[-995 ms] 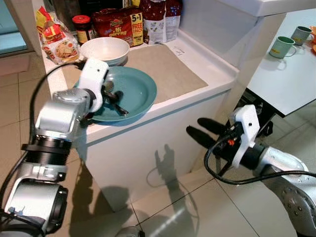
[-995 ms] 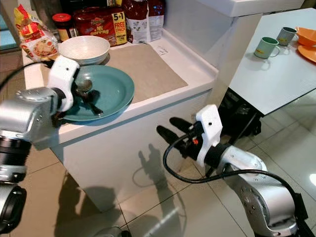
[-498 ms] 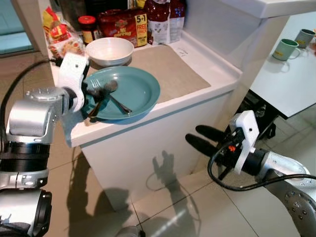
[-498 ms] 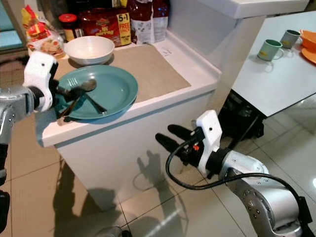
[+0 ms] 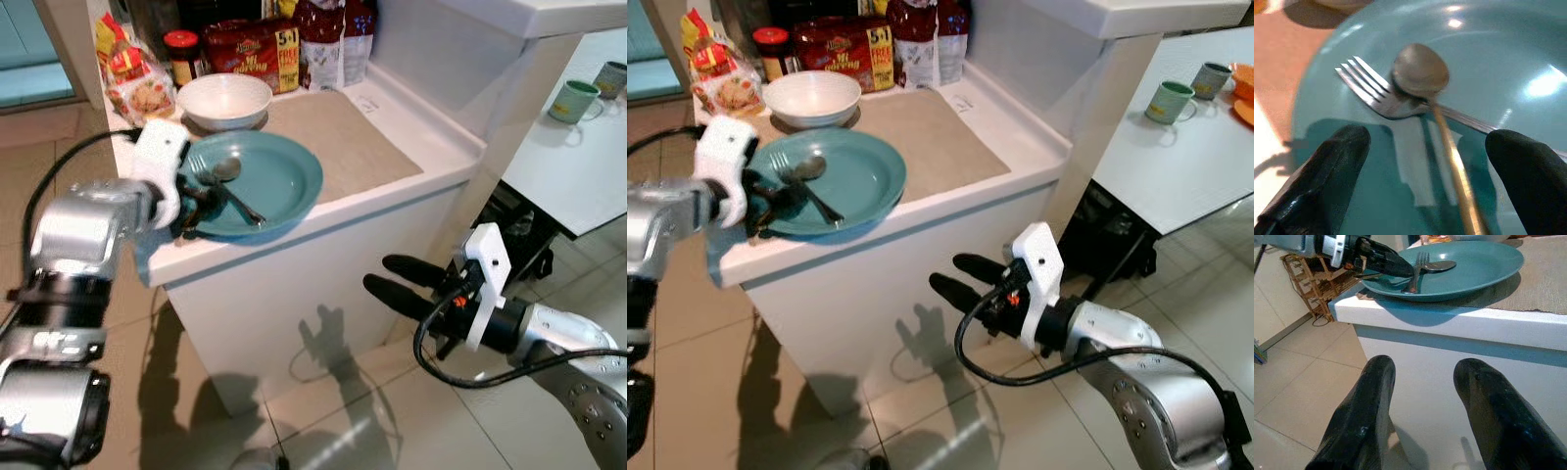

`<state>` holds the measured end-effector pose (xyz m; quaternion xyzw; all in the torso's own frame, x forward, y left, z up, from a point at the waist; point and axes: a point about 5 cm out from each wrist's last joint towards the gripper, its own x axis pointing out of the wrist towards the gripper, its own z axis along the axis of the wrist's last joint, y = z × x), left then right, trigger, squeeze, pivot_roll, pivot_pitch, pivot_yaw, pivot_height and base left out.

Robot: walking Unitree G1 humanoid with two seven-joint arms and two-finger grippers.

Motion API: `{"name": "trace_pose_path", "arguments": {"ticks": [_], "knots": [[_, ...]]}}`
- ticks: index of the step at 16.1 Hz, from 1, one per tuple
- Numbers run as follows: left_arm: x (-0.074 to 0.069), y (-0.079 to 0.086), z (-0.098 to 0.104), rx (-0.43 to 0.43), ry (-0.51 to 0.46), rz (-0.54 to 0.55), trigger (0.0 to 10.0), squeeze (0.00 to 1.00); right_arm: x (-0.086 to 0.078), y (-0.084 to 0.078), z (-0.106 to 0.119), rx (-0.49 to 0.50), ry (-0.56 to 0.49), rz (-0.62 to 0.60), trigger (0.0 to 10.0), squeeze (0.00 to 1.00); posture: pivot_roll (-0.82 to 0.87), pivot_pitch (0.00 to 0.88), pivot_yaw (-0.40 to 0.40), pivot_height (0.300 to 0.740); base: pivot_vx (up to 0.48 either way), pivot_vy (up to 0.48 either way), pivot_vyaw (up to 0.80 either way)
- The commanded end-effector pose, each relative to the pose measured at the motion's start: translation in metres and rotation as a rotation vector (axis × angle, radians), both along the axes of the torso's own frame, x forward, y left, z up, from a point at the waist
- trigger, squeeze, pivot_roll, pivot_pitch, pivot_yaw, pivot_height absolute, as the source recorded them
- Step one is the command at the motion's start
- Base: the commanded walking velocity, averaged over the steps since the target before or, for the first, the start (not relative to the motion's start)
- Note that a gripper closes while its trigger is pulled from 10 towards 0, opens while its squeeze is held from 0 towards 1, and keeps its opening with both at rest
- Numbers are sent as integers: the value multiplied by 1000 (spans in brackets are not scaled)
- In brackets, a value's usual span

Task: Setting the table

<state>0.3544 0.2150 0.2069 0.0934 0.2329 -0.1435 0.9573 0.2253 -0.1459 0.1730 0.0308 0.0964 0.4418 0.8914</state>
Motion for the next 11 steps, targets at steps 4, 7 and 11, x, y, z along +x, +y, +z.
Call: {"name": "trace_pose_path", "arguments": {"ticks": [4,7,11], "knots": [[9,-10,1,36,16,-63,10000,0,-4,0,2,-19,2,13,10000,0,112,0,-12,740,0,0,0],[9,-9,0,59,34,-78,235,0,-5,0,1,-19,5,12,10000,0,112,0,-7,740,0,0,0],[9,-6,-1,67,50,-80,0,0,-7,-1,-1,-22,16,11,10000,0,115,0,-5,740,0,0,0]]}}
